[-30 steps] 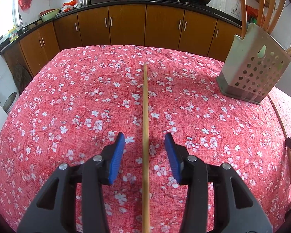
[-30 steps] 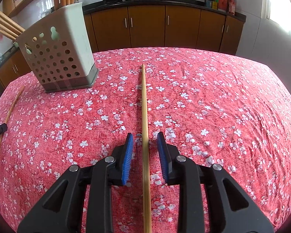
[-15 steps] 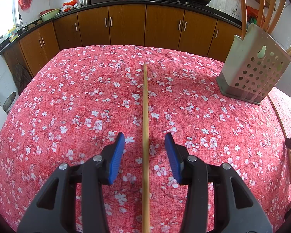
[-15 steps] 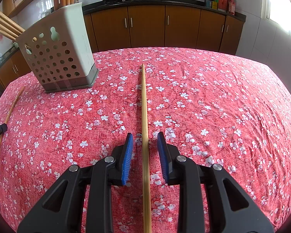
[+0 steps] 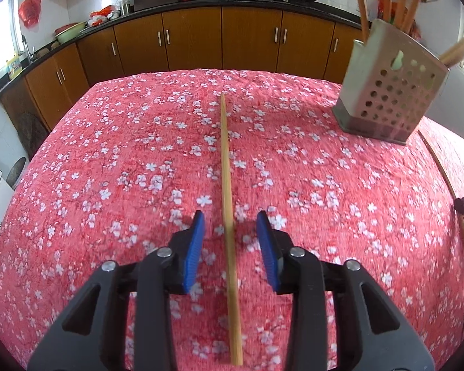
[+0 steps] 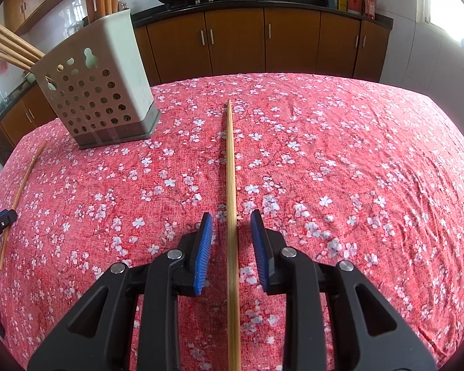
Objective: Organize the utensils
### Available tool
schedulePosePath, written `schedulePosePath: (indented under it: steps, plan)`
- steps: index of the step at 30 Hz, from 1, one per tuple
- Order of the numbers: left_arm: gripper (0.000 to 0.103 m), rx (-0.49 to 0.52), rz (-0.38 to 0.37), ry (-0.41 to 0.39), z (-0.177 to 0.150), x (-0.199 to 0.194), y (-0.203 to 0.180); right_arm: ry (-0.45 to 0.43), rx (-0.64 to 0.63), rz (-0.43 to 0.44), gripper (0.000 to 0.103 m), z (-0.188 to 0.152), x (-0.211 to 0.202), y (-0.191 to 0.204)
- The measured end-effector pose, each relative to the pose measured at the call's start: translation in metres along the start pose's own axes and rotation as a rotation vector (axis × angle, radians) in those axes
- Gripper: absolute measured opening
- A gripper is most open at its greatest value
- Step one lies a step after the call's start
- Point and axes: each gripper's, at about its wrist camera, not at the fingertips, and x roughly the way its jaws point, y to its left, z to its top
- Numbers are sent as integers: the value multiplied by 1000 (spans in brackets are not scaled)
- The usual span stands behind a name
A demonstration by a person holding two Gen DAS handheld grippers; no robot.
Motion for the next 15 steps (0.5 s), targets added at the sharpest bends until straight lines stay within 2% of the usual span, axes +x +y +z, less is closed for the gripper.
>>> schedulePosePath:
  steps: [1, 2, 3, 9, 15]
  plan:
    - [26, 3, 0, -1, -1, -1, -1, 0, 1, -5, 14, 0, 0, 0]
    - [16, 7, -3, -2, -1, -2, -3, 1, 2, -1, 9, -1, -1, 0]
    - [9, 11, -5, -2, -2, -3, -5, 1, 1, 0, 8, -1, -1, 0]
    - [9, -2, -21, -2, -6, -6, -4, 1, -12, -12, 8, -4, -5, 2]
    - [9, 14, 7, -1, -11, -12, -5, 2, -13, -14, 8, -8, -7, 4]
